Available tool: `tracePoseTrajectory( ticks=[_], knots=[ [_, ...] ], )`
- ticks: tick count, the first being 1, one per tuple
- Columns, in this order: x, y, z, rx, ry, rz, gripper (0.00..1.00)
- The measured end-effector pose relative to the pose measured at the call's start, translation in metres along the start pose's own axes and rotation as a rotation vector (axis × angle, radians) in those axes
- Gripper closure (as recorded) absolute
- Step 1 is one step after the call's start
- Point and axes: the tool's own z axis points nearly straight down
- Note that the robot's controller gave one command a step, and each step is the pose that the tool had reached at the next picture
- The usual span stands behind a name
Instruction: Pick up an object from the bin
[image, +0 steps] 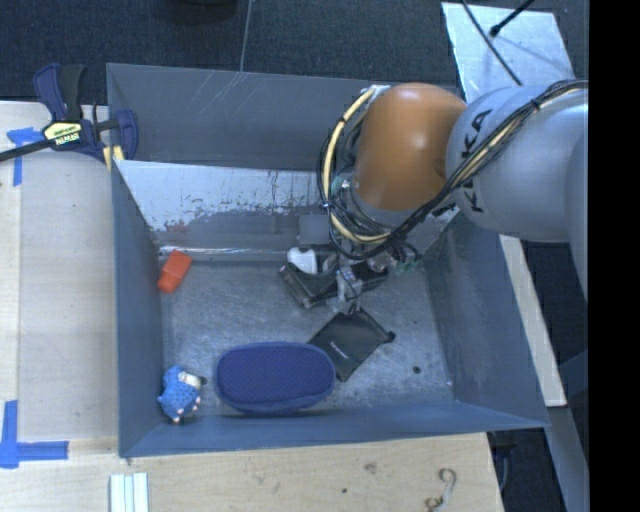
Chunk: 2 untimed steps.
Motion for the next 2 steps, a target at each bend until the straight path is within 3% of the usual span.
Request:
tracePoseTrajectory(
  ticks=[1,2],
  knots=[
    [0.0019,0.0022,0.0559,-0.001,-0.004,0.05,0.0],
    [0.002,0.0013,0.0516,-0.001,0.0,0.051,1.0]
  ],
)
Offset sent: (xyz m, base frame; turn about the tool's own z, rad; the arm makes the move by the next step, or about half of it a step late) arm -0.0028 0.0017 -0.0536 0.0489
